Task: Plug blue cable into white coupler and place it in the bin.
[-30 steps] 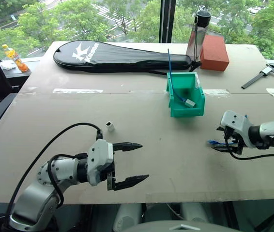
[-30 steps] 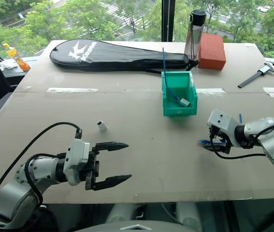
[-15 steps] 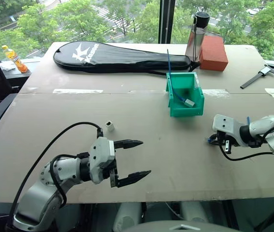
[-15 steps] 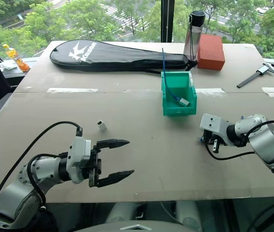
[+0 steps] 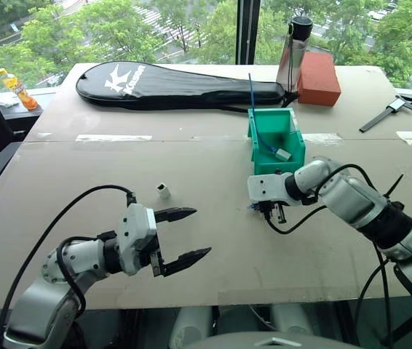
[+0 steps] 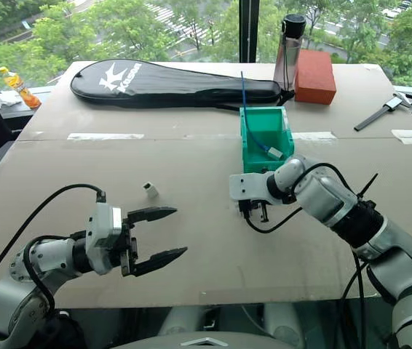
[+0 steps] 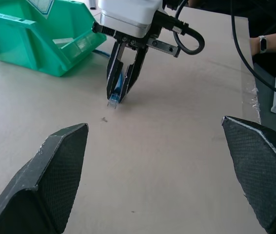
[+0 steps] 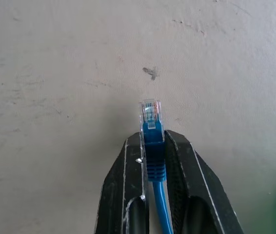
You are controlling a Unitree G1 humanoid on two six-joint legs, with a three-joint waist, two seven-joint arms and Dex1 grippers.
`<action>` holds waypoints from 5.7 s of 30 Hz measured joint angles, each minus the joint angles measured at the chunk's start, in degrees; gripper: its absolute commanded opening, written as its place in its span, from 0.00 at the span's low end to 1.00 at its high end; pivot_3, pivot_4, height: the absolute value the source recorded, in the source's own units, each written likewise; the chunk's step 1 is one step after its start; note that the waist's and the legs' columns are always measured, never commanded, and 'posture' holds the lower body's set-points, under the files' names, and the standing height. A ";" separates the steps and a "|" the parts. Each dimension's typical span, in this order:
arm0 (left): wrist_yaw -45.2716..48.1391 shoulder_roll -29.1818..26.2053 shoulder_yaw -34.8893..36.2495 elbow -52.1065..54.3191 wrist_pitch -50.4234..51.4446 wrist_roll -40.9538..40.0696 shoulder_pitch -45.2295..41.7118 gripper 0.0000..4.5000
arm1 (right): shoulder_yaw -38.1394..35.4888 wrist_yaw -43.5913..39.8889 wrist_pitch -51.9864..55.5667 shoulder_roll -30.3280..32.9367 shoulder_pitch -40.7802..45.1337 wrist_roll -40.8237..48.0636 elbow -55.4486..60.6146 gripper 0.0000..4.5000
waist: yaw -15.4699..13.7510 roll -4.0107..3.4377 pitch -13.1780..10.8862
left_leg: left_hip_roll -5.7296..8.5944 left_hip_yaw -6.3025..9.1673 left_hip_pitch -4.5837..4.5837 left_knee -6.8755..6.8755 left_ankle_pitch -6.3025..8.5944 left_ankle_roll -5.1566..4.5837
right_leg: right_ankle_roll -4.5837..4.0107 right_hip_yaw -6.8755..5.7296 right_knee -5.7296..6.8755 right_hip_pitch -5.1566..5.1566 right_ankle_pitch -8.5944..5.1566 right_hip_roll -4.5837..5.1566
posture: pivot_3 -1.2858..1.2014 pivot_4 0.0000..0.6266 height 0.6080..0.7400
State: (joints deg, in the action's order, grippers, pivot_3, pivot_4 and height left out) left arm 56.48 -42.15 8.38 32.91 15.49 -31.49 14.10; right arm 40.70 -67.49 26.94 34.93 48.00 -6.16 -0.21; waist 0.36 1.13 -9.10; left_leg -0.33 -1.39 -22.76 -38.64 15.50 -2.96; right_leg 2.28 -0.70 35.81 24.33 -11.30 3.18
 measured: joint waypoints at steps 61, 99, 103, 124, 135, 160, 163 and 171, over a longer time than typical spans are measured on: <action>4.68 20.56 -26.17 -41.51 -12.11 22.03 -40.51 0.02 | -65.45 26.48 3.78 0.03 -71.89 44.13 42.83 1.00 | -1.23 0.00 0.02 | -0.04 0.15 0.05 -0.13 0.00 -0.02 | 0.01 0.00 0.08 -0.19 0.01 -0.02 | 0.52 0.24 1.00; 0.50 21.72 -22.71 -27.20 -24.06 21.78 -36.58 0.00 | -47.11 67.13 14.82 -18.00 -48.31 84.44 36.59 0.01 | -1.06 -0.05 0.05 | -0.01 0.12 0.02 -0.19 0.02 -0.07 | 0.25 0.02 0.09 -0.19 0.14 -0.11 | 0.52 0.24 1.00; -0.82 21.08 -22.93 -23.47 -18.37 21.63 -36.27 0.11 | -47.15 66.65 14.77 -16.93 -47.97 85.29 36.56 0.00 | -1.13 -0.05 0.05 | 0.00 0.12 0.02 -0.19 0.02 -0.07 | 0.22 0.03 0.10 -0.20 0.12 -0.12 | 0.52 0.24 1.00; -10.44 6.63 8.04 -23.78 1.29 9.04 -15.94 0.79 | -45.18 60.52 15.41 -13.98 -41.03 83.12 29.48 0.00 | -0.28 -0.05 0.06 | -0.03 0.10 0.06 -0.10 0.02 -0.06 | 0.04 0.04 0.06 -0.15 0.01 -0.08 | 0.52 0.24 1.00; -8.20 6.19 4.42 -34.17 -7.81 14.27 -16.44 0.79 | -45.04 59.95 15.64 -13.44 -41.02 82.14 29.35 0.00 | -0.29 -0.06 0.06 | -0.05 0.10 0.05 -0.08 0.02 -0.06 | 0.01 0.03 0.07 -0.13 0.02 -0.02 | 0.52 0.24 1.00; 4.17 10.30 -11.49 -38.70 -13.88 15.74 -27.71 0.06 | -41.79 45.18 14.55 2.38 -37.52 64.97 31.98 0.00 | -0.96 -0.06 0.06 | 0.01 0.09 0.00 -0.10 0.02 -0.07 | 0.03 -0.08 0.06 -0.12 0.02 0.05 | 0.52 0.24 1.00; 5.37 13.22 -16.44 -39.41 -12.78 17.24 -33.51 0.06 | -38.43 37.93 12.72 5.83 -33.56 58.33 31.29 0.00 | -1.14 -0.04 0.06 | 0.02 0.10 -0.01 -0.12 0.02 -0.07 | 0.04 -0.04 0.06 -0.14 0.03 -0.05 | 0.52 0.24 1.00; 6.45 19.63 -24.49 -47.07 -11.80 22.23 -43.65 0.06 | -31.12 23.14 8.10 7.61 -21.24 44.62 20.84 0.00 | -0.88 -0.02 0.05 | 0.02 0.11 -0.04 -0.13 0.02 -0.07 | 0.25 0.00 0.04 -0.11 0.14 -0.18 | 0.52 0.24 1.00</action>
State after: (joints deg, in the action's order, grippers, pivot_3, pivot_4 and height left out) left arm 62.93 -22.52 -16.11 -14.16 3.69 -9.26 -29.55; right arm 9.58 -44.35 35.05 42.55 26.76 38.45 20.64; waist -0.52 1.11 -9.06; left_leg -0.31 -1.28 -22.80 -38.77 15.52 -3.03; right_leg 2.52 -0.70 35.85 24.22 -11.16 3.00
